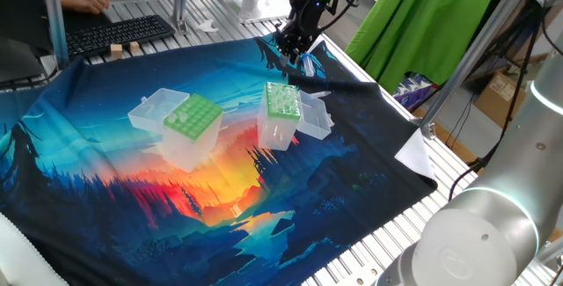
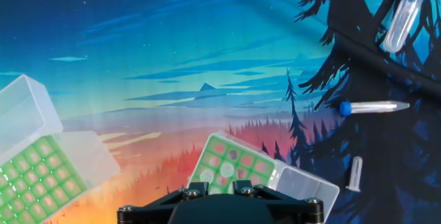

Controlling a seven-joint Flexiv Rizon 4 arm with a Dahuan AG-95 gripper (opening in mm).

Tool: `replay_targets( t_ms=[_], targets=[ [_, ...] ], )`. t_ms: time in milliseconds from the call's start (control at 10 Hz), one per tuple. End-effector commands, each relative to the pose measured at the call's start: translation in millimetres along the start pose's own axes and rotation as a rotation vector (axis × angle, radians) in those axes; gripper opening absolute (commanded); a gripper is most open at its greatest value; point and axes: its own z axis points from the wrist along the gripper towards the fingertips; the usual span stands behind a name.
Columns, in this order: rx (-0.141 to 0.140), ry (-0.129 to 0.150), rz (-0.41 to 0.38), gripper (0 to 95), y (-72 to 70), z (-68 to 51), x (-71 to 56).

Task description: Transfer all large pipette tips from one holder to another

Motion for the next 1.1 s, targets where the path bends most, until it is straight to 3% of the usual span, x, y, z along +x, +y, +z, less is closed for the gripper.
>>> replay_targets(
  t_ms=[100, 400, 700, 1100],
  targets=[
    [-0.009, 0.016, 0.078, 0.0, 6.3, 0.2, 2.2],
    [-0.009, 0.026, 0.130, 0.0, 23.2, -1.1, 5.6],
    [-0.004, 0.048, 0.190, 0.0, 50.5, -8.2, 6.2],
    [0.012, 0.095, 0.237, 0.0, 59.2, -10.7, 7.2]
  ],
)
